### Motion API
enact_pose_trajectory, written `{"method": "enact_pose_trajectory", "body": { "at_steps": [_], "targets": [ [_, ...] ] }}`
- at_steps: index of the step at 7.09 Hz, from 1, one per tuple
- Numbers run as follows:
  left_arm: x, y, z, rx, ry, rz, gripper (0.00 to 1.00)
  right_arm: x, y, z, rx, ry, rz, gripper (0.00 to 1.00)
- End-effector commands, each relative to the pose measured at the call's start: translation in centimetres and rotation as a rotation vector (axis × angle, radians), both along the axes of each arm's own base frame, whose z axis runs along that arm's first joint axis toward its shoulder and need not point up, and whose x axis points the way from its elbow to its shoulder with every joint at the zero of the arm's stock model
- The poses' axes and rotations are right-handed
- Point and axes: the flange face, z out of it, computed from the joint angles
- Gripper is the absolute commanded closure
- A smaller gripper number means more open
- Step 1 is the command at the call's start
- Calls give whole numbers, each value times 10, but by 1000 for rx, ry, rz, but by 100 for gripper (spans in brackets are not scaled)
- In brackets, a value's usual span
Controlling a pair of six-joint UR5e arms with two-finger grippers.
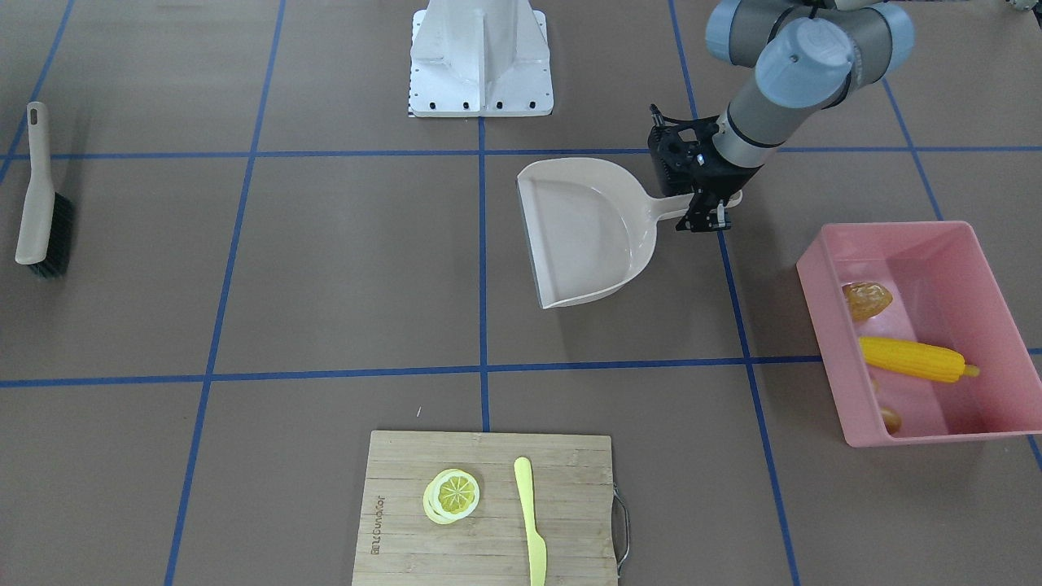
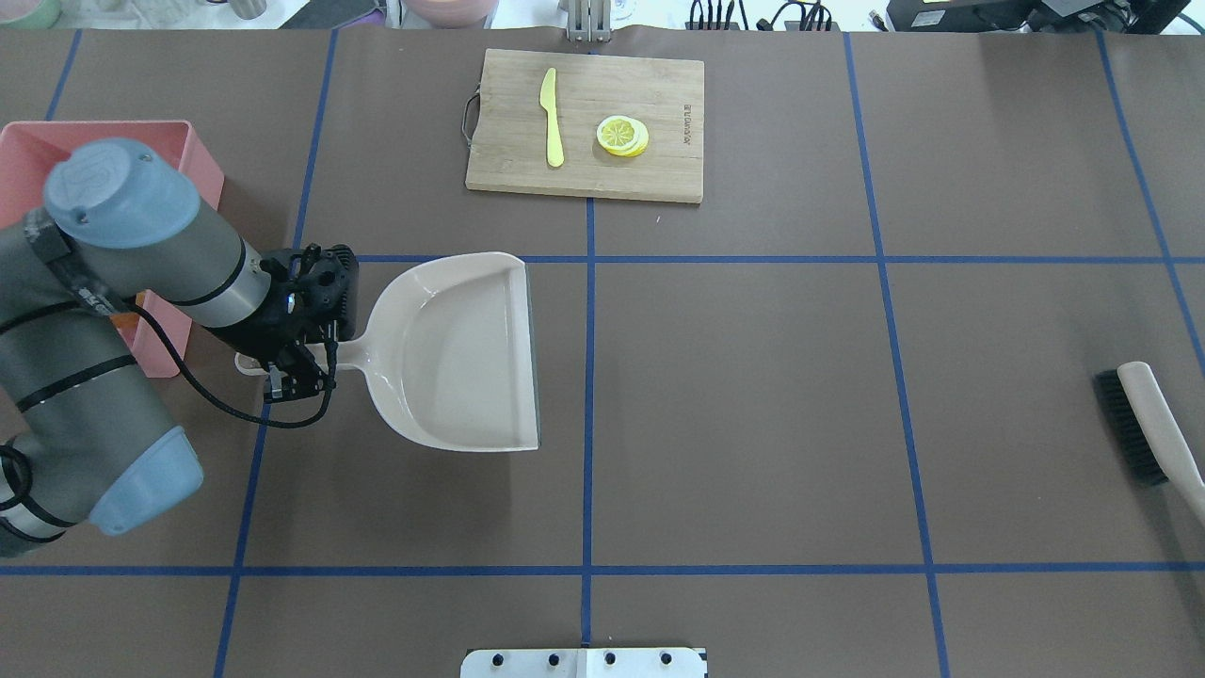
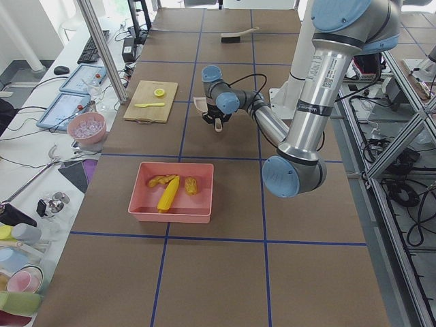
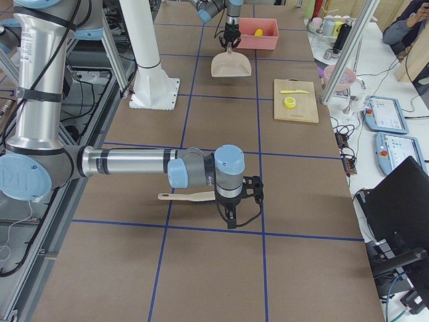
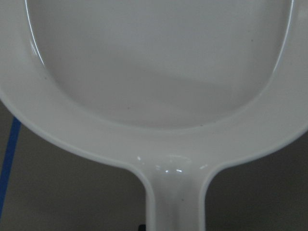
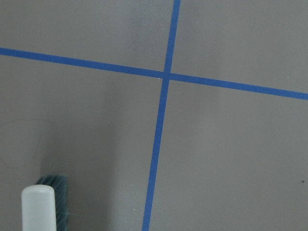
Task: Sweep and dump trash into bin
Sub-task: 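Carry the empty dustpan back and lower it onto the table with the left gripper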
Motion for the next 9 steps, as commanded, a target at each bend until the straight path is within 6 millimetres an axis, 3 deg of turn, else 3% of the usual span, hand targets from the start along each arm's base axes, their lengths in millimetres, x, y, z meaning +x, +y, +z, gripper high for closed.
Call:
{"method": "enact_pose_trajectory", "body": {
  "at_steps": [1, 5, 6, 7, 8, 9],
  "targets": [
    [31, 15, 8, 19, -23, 39, 100, 0, 0, 1, -3, 1, 0, 0],
    [60, 18, 18, 44, -59, 41, 100, 0, 3, 6, -14, 1, 0, 0],
    [58, 18, 16, 51, -52, 40, 100, 0, 3, 6, -14, 1, 0, 0],
    [57, 18, 16, 46, -51, 35, 61, 0, 3, 6, -14, 1, 0, 0],
    [53, 19, 15, 53, -47, 36, 2, 0, 3, 6, -14, 0, 0, 0],
    [47, 19, 10, 58, -37, 27, 1, 0, 3, 5, -11, 0, 0, 0]
  ]
}}
